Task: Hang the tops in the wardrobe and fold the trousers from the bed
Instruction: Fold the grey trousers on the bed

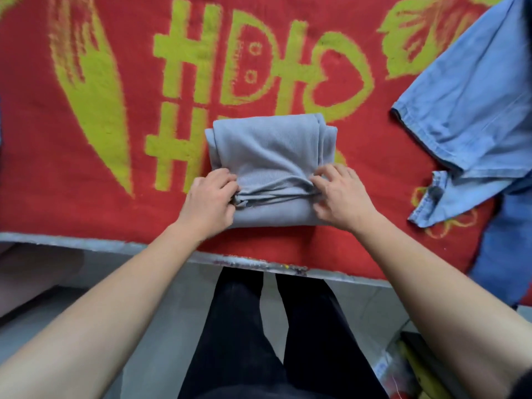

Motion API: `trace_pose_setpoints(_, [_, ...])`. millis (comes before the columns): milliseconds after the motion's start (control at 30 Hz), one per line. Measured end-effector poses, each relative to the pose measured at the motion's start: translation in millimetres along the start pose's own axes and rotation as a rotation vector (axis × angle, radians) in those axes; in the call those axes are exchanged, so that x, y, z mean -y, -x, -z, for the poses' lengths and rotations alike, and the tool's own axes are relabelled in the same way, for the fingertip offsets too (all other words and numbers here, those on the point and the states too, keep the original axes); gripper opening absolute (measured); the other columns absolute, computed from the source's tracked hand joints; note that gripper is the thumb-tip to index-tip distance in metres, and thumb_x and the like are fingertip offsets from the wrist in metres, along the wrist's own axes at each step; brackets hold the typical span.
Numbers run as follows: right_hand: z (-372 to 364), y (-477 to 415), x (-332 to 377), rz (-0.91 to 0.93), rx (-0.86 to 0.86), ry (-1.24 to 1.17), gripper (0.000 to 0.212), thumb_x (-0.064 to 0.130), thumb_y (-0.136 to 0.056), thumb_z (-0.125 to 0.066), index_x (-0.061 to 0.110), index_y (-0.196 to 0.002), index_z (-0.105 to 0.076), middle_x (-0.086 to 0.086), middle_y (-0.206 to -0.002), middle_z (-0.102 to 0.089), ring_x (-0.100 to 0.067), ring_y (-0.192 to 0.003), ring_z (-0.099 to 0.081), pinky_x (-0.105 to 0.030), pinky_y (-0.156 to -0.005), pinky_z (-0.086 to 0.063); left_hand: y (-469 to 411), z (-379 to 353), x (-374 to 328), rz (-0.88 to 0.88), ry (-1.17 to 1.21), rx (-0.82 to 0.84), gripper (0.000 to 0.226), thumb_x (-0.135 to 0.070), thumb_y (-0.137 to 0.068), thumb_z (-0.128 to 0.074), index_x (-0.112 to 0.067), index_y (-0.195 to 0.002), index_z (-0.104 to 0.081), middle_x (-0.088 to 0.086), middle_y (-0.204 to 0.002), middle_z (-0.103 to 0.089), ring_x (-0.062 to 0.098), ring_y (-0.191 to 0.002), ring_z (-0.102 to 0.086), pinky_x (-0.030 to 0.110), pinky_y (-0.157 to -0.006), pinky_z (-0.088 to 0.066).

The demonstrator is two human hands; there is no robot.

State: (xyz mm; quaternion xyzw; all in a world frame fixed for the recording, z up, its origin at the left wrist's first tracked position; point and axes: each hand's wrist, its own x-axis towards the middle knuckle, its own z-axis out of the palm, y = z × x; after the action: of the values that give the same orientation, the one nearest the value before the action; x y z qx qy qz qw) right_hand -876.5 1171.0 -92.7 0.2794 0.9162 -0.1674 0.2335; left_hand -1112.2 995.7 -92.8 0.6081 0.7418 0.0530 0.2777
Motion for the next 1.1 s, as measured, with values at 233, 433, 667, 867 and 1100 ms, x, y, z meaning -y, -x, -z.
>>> trace_pose_setpoints(233, [63,-34,-12,-0.099,0.290,-0.173,0.067,0.062,-0.100,-0.020,0.026,-0.095,-0.077,-0.004,-0.098,-0.072,-0.033,-0.101,-0.063,-0.038,-0.085,-0.049,-50,42,8,0.206,0.054,0.018,0.032,-0.040,-0.096,-0.052,-0.015,-0.116,-0.055,0.009,-0.092,-0.072,0.037,-0.088,-0.065,0.040,-0.070,-0.048])
trace_pose_setpoints(433, [110,-115,-5,0.057,0.126,0.025,0.072,0.060,-0.076,-0.073,0.025,-0.135,-0.052,-0.013,-0.132,-0.050,-0.037,-0.124,-0.048,-0.047,-0.094,-0.046,-140,78,22,0.224,-0.019,0.187,0.103,-0.060,-0.065,-0.079,-0.025,-0.148,-0.030,0.011,-0.142,-0.043,0.033,-0.133,-0.040,0.048,-0.106,-0.037])
trace_pose_setpoints(667, [97,-140,6,-0.117,0.420,-0.002,0.130,0.044,-0.049,-0.095,0.020,-0.154,-0.024,-0.011,-0.148,-0.046,-0.034,-0.132,-0.047,-0.043,-0.102,-0.047,-140,65,19,0.249,-0.246,0.506,0.106,-0.054,-0.047,-0.091,-0.020,-0.135,-0.042,0.011,-0.130,-0.052,0.034,-0.120,-0.052,0.043,-0.087,-0.047])
trace_pose_setpoints(867, [65,-129,15,-0.168,0.391,0.108,0.081,0.054,-0.053,-0.089,0.025,-0.122,-0.057,-0.009,-0.118,-0.060,-0.029,-0.112,-0.056,-0.039,-0.088,-0.045,-125,39,9,0.249,-0.318,0.366,0.081,-0.042,-0.062,-0.087,-0.015,-0.128,-0.049,0.013,-0.122,-0.050,0.033,-0.115,-0.048,0.046,-0.087,-0.044])
trace_pose_setpoints(1100, [59,-104,18,-0.169,0.225,-0.041,0.040,0.021,-0.071,-0.072,0.028,-0.110,-0.064,-0.004,-0.115,-0.063,-0.031,-0.107,-0.061,-0.036,-0.075,-0.050,-102,32,3,0.259,-0.165,0.162,0.037,-0.002,-0.074,-0.061,-0.017,-0.106,-0.055,0.010,-0.110,-0.060,0.035,-0.102,-0.059,0.038,-0.068,-0.039])
